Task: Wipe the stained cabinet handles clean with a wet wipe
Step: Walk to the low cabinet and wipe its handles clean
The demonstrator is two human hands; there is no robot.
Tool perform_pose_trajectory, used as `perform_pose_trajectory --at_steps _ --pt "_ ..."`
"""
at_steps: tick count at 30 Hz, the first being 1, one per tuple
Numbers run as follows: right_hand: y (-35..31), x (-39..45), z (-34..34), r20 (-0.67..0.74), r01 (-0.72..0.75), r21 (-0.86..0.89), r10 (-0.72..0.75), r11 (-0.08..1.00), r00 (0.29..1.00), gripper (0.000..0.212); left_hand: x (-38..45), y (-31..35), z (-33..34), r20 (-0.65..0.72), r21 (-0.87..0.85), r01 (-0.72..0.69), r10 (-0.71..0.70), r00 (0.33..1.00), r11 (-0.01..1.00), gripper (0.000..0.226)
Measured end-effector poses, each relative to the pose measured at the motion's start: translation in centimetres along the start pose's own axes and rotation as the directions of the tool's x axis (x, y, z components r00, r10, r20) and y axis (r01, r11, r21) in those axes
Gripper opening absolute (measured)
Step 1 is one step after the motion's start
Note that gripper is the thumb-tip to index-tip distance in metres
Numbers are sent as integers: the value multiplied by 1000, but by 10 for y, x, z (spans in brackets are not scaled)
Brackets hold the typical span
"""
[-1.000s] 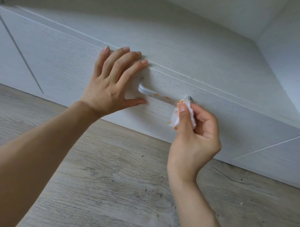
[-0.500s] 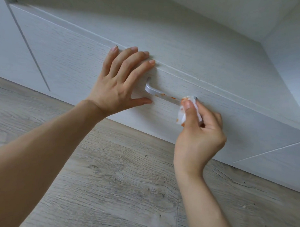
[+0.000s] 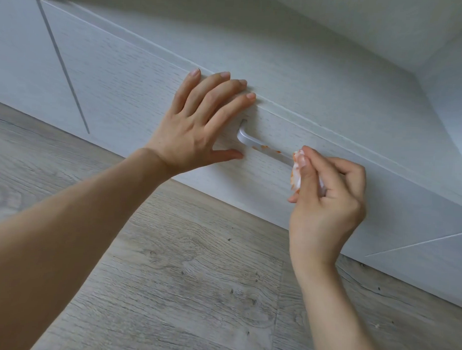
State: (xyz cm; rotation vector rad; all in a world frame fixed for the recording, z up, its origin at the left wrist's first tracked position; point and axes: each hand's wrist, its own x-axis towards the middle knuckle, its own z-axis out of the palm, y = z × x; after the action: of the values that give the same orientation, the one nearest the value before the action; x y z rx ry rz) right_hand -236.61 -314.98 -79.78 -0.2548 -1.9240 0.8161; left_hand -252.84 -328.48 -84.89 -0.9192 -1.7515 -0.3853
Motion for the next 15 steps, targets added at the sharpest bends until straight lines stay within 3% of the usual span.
perform_pose_trajectory --at_steps 6,12,15 --pt "21 11 -26 343 398 -230 -309 888 887 28 -1 -2 2 13 -6 4 -3 1000 1000 81" --pt "5 17 -1 350 516 -242 -422 822 836 15 -2 -2 2 17 -3 2 -2 1000 1000 82" --pt "11 18 -7 311 503 -361 -407 785 859 16 -1 -1 2 23 -14 -1 2 1000 1000 83"
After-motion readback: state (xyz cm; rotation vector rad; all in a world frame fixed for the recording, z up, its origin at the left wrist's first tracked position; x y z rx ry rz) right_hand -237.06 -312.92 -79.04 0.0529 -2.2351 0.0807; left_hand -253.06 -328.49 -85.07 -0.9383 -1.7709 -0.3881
